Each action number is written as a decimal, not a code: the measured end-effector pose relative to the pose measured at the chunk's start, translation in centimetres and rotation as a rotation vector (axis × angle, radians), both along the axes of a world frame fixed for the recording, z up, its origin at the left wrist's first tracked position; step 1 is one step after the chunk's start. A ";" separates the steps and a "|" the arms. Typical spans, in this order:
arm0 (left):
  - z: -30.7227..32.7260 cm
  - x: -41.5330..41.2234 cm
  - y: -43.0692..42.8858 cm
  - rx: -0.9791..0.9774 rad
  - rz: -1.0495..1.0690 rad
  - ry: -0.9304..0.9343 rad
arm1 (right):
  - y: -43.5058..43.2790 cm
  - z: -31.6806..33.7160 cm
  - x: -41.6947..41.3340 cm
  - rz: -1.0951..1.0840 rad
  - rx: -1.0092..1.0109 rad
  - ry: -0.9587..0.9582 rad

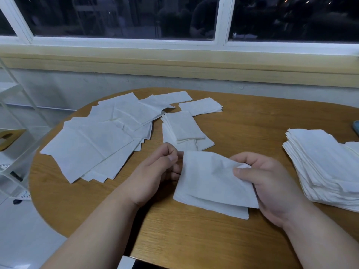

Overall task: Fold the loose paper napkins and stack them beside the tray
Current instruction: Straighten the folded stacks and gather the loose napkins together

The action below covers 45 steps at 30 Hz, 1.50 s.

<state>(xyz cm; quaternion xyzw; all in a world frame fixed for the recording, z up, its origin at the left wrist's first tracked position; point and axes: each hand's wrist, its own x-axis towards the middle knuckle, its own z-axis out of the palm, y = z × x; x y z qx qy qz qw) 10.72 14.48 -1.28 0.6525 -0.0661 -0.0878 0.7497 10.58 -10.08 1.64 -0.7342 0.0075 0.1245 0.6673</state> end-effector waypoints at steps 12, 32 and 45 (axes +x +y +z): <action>0.7 -0.4 0.0 0.315 0.021 -0.042 | 1.2 -0.9 -0.4 -0.068 -0.364 -0.074; 0.5 -1.1 -0.2 0.549 -0.040 -0.354 | 2.0 -1.4 -0.3 0.232 -0.801 -0.520; 1.0 -0.9 0.1 0.531 -0.121 -0.133 | 2.9 -0.2 2.5 0.281 -0.526 -0.477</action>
